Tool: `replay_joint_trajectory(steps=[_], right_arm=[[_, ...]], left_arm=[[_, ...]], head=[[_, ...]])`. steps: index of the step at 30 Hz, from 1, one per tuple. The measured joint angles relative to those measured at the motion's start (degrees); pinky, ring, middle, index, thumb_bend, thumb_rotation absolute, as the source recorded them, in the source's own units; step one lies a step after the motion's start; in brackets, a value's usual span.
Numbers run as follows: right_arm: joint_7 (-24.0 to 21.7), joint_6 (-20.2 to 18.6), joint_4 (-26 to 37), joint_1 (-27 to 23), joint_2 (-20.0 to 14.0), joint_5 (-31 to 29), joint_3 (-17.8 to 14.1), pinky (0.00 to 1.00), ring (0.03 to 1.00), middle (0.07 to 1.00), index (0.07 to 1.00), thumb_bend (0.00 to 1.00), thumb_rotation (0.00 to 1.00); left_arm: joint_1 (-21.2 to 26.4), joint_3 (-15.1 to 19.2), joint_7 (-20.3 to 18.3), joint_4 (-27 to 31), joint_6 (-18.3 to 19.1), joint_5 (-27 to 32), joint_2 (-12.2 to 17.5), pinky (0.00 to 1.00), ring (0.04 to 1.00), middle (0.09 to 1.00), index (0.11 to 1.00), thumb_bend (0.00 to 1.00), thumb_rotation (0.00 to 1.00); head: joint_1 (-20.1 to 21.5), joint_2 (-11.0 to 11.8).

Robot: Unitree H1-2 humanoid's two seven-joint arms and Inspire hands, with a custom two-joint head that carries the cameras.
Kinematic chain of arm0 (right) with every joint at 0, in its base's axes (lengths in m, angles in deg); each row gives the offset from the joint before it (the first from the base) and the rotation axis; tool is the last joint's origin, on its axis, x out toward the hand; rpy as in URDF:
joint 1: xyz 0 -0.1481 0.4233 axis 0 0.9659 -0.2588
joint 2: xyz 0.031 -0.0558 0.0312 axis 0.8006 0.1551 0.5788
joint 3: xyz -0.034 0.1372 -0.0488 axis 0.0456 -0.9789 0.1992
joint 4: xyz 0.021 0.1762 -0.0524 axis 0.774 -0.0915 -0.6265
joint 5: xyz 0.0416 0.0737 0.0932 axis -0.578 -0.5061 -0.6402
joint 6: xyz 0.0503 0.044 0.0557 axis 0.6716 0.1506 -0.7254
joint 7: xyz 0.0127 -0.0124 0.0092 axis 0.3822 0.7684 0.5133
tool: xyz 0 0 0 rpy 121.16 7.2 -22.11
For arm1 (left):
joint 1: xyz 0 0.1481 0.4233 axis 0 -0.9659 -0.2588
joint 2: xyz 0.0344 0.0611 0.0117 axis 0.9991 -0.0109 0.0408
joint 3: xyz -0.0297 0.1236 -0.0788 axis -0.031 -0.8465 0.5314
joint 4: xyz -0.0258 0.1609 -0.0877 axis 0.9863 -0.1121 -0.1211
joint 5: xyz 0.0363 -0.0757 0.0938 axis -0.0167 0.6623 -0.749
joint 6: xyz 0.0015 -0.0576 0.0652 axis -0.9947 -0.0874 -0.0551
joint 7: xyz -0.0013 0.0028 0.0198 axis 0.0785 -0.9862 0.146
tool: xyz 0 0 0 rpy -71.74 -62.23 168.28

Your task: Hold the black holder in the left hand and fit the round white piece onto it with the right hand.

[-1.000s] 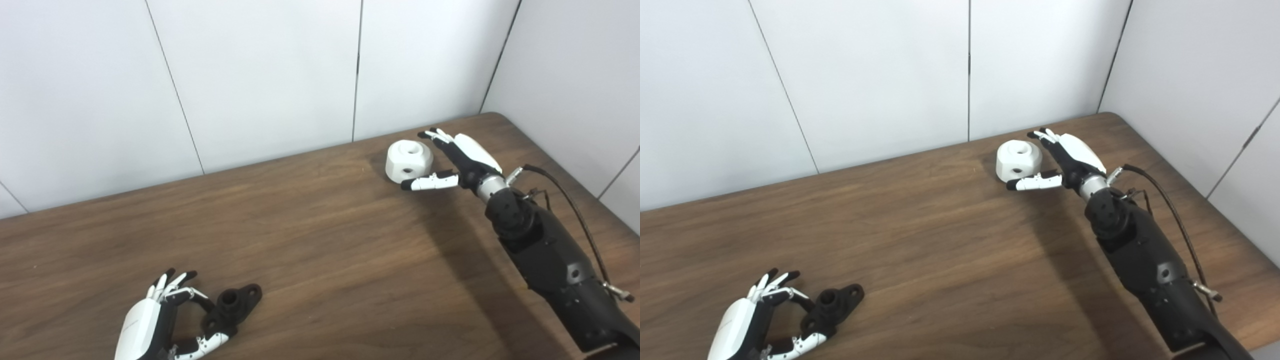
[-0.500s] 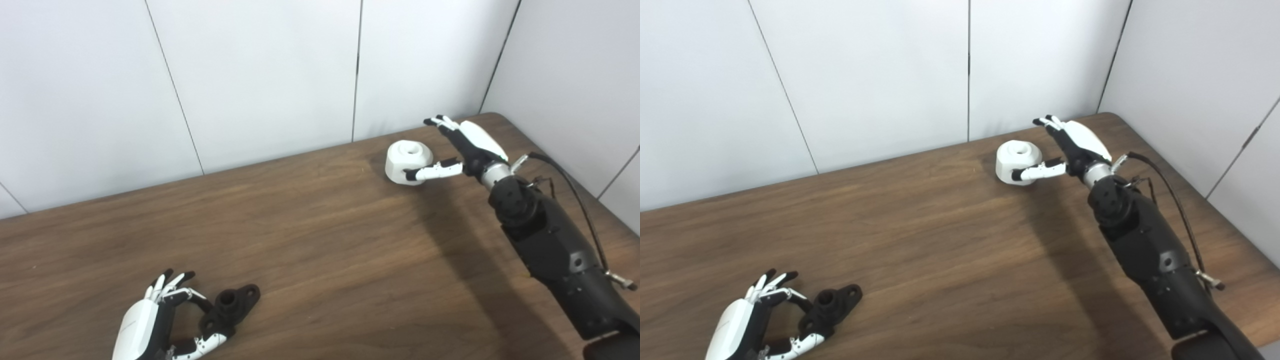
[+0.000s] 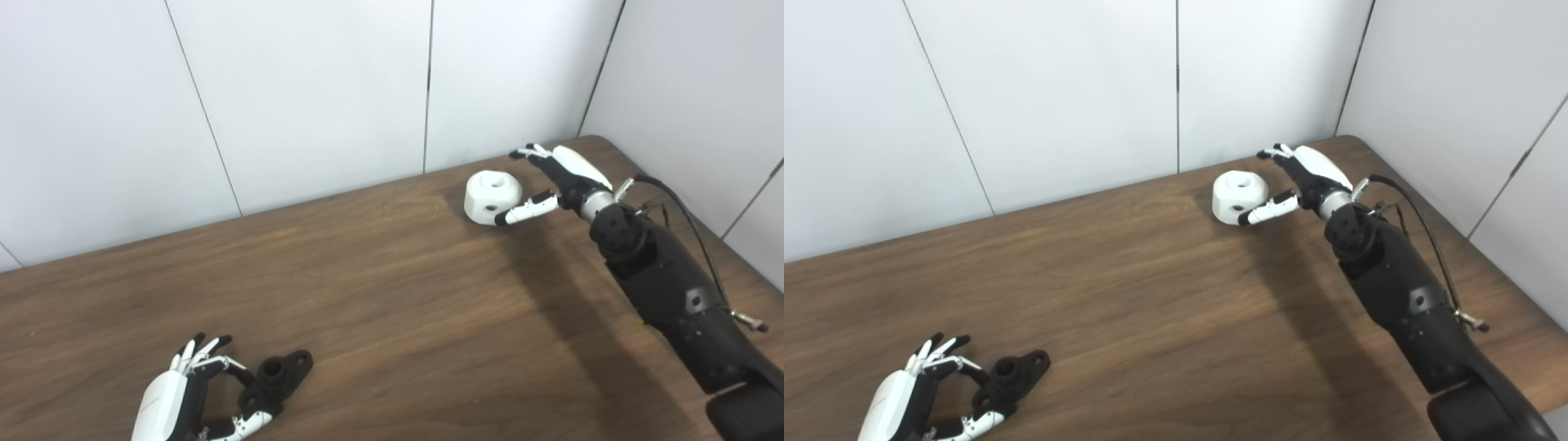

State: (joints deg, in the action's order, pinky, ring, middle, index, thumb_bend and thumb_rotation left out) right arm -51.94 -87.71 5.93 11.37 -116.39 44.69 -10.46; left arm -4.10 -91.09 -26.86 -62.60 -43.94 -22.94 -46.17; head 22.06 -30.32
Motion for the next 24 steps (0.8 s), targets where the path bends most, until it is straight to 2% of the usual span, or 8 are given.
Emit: replay_joint_trajectory(steps=[14, 24], right_arm=[[-0.64, 0.28, -2.41, -1.6, -0.12, 0.95, 3.48, 0.96, 1.0, 1.0, 0.842, 1.0, 0.39], [-0.63, -0.04, -2.55, -1.65, 0.2, 1.64, 3.93, 0.94, 1.0, 1.0, 0.843, 1.0, 0.42]], left_arm=[[-0.54, 0.02, -0.94, 1.61, 1.39, -0.11, -0.02, 1.0, 1.0, 0.885, 0.482, 0.52, 0.04], [-0.55, 0.02, -1.07, 1.66, 1.38, -0.21, -0.02, 1.0, 1.0, 0.885, 0.482, 0.52, 0.04]], head=[[-0.26, -0.35], [-0.35, -0.44]])
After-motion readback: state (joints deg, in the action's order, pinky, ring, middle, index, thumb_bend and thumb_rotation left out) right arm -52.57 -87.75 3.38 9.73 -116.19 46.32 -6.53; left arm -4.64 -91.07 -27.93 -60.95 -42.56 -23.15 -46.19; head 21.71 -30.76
